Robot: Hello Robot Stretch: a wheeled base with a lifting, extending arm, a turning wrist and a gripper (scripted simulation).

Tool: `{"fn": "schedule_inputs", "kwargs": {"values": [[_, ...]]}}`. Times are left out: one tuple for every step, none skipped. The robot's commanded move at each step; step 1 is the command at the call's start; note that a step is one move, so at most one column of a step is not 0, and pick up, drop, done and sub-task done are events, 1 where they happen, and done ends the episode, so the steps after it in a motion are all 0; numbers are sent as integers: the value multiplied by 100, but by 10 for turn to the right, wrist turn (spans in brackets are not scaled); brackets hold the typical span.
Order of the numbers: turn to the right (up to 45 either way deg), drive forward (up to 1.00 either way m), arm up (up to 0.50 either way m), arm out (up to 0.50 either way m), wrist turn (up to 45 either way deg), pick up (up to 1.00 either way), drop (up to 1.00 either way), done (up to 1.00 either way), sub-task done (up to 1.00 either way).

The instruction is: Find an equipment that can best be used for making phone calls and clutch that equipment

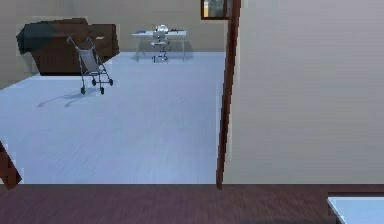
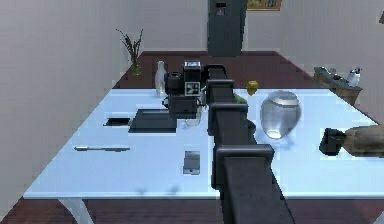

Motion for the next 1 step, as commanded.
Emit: {"fn": "schedule_inputs", "kwargs": {"values": [[0, 0, 0, 0, 30, 0, 0, 0, 0]]}}
